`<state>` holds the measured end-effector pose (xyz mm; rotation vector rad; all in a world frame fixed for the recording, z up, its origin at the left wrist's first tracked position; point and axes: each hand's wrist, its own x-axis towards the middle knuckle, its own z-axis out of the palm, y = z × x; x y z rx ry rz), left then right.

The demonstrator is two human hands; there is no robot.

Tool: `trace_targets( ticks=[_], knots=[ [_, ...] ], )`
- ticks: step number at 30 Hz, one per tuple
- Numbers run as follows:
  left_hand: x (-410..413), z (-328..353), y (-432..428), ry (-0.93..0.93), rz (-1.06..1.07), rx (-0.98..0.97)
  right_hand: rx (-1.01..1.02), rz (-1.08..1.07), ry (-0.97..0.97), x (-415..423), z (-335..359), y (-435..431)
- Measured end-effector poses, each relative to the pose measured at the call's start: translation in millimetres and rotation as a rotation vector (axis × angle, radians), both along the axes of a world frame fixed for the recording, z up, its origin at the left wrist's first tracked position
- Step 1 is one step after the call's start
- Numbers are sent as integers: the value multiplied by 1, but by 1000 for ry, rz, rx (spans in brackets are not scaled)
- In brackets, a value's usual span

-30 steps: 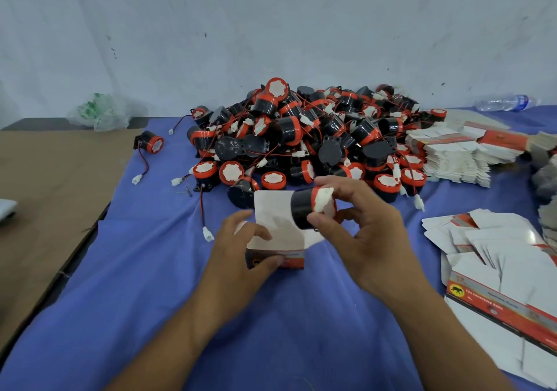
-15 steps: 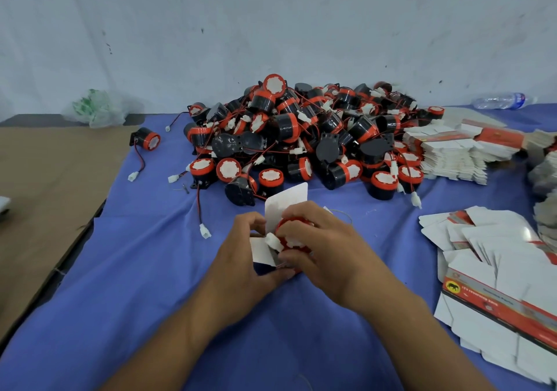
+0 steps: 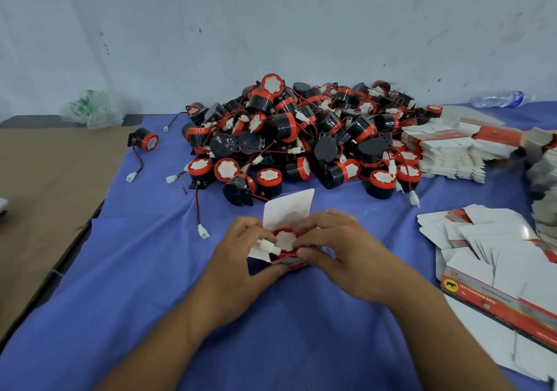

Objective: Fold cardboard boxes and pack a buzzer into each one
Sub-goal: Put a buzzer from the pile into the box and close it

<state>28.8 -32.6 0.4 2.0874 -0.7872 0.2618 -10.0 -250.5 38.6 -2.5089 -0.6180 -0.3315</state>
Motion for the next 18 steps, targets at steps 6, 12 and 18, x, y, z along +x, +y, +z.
trace_targets(
  ticks=[6,12,18],
  knots=[
    [-2,1,0,1,2,-7,-29,26,-16,1,1,-5],
    [-1,-1,1,14,-7,25,190,-145,-64,5,-2,-2],
    [-2,-2,2,-22,-52,74,754,-167,37,3,2,-6]
  ],
)
